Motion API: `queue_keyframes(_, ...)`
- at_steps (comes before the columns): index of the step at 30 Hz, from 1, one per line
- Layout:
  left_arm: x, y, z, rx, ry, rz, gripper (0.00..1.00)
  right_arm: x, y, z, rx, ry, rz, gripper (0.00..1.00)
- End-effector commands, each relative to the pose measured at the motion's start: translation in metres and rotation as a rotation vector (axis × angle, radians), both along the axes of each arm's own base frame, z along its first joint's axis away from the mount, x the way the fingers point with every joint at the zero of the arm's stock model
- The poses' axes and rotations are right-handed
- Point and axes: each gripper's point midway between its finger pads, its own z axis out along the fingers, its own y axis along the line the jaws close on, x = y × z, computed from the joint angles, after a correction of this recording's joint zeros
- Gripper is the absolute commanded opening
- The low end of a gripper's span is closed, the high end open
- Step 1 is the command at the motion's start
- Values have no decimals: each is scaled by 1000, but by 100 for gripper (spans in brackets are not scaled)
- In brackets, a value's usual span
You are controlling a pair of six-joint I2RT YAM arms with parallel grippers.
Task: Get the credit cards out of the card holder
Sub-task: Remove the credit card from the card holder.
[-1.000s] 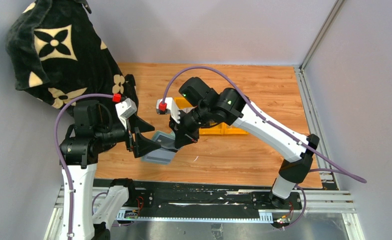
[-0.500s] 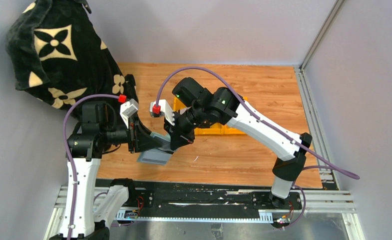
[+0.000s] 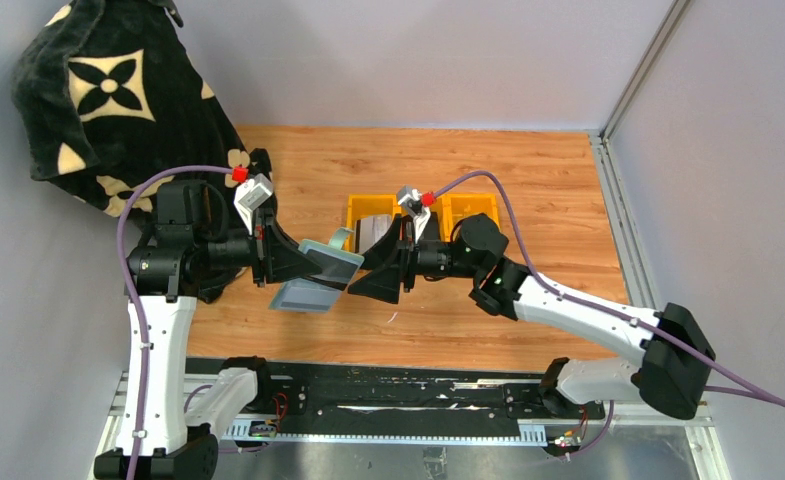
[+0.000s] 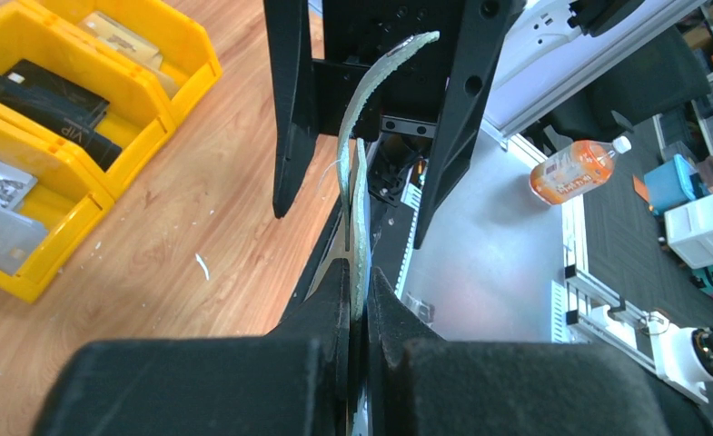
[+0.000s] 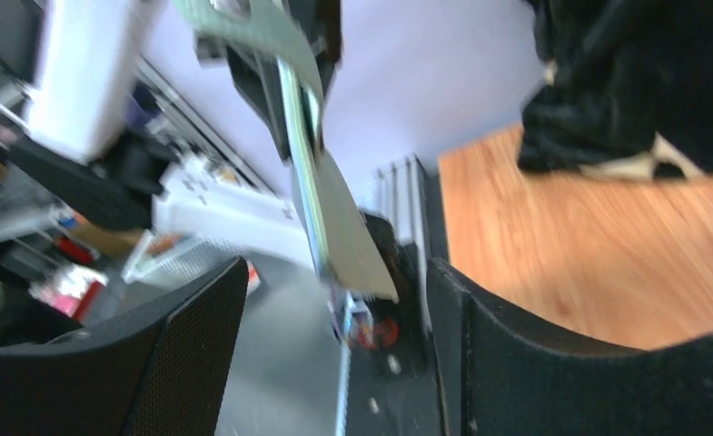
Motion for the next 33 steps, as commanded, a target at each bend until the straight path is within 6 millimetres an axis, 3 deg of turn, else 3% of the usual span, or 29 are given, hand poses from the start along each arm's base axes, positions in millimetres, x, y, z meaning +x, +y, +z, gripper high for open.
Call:
queue_keyframes(1, -3, 0, 15, -9, -31, 4, 0, -8, -12, 98, 440, 20, 41, 75)
queue_keyframes(5, -5, -1, 20, -14, -36, 2, 0, 2, -3, 84, 462, 84, 41, 72)
queue_keyframes(9, -6, -1, 25, -14, -55, 4, 0, 1, 5, 80, 494, 140, 101, 45)
queue_keyframes(11, -6, -1, 30, -15, -64, 5, 0, -2, 7, 78, 506, 162, 144, 39)
queue_keyframes(16, -5, -1, 35, -14, -68, 10, 0, -10, 3, 73, 534, 148, 175, 49)
queue_keyframes(18, -5, -1, 35, -15, -67, 9, 0, -10, 3, 69, 521, 139, 157, 47)
queue_keyframes(20, -5, -1, 35, -15, -66, 10, 0, -10, 4, 68, 509, 139, 152, 31)
queue_keyframes(22, -4, -1, 36, -14, -64, 11, 0, -11, 4, 66, 499, 137, 160, 8)
queue_keyframes(23, -4, 0, 36, -12, -63, 15, 0, -12, 5, 64, 488, 140, 163, 0)
queue_keyframes(24, -3, 0, 35, -9, -54, 23, 2, -13, 4, 62, 474, 141, 165, 0)
queue_keyframes(25, 0, 1, 33, -1, -40, 38, 11, -14, 4, 61, 452, 138, 169, 0)
queue_keyframes(28, 5, 2, 22, 15, 6, 66, 70, -13, 7, 48, 288, 98, 179, 0)
queue_keyframes(30, 4, 2, 13, 15, 27, 64, 83, -12, 9, 45, 136, -4, 184, 0)
queue_keyframes(32, 1, 1, 8, 4, 36, 45, 86, -11, 7, 20, -101, -10, 189, 0)
queue_keyframes(33, -1, 0, 6, -4, 39, 32, 86, -10, 6, 24, -144, -54, 206, 0)
